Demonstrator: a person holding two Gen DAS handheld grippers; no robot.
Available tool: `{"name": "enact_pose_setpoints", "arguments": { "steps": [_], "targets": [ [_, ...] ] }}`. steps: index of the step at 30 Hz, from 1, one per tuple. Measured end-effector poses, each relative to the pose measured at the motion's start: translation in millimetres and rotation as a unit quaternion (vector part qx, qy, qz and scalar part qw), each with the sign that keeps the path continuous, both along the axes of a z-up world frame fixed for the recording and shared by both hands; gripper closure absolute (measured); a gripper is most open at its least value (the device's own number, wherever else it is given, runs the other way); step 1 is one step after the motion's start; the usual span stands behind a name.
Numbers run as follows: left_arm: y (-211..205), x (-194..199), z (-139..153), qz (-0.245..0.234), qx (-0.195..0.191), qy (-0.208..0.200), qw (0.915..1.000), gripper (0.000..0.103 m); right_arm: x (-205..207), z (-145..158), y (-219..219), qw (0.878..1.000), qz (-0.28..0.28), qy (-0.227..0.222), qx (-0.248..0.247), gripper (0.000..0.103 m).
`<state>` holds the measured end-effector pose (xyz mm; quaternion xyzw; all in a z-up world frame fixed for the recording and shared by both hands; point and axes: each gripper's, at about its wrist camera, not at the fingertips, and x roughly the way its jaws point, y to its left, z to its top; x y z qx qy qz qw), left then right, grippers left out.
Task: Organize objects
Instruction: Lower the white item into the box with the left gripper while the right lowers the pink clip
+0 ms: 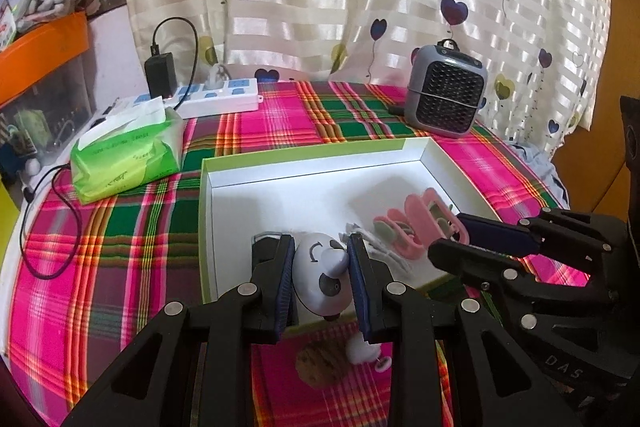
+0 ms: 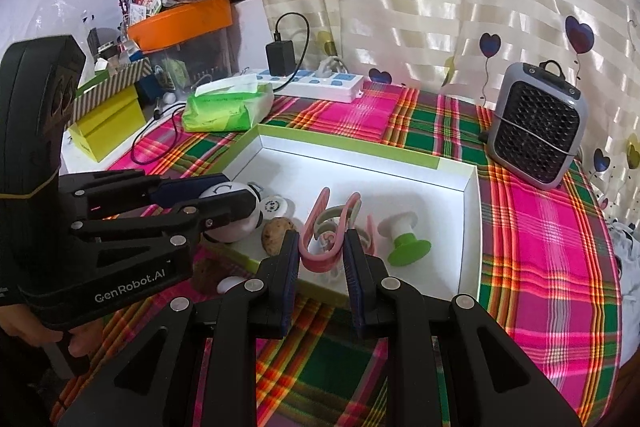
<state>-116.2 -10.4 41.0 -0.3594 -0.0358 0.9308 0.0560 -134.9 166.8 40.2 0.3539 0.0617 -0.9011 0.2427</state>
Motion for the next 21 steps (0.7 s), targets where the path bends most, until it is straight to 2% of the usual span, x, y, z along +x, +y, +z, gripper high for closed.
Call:
{"name": "enact_pose_setpoints", "arguments": {
  "steps": [21],
  "targets": [
    [7.3, -26.4, -11.4, -0.007, -0.014, 0.005, 0.9999, 0.078, -27.8, -23.0, -5.3, 1.000, 0.001, -0.026, 0.009, 0.080]
  ]
}}
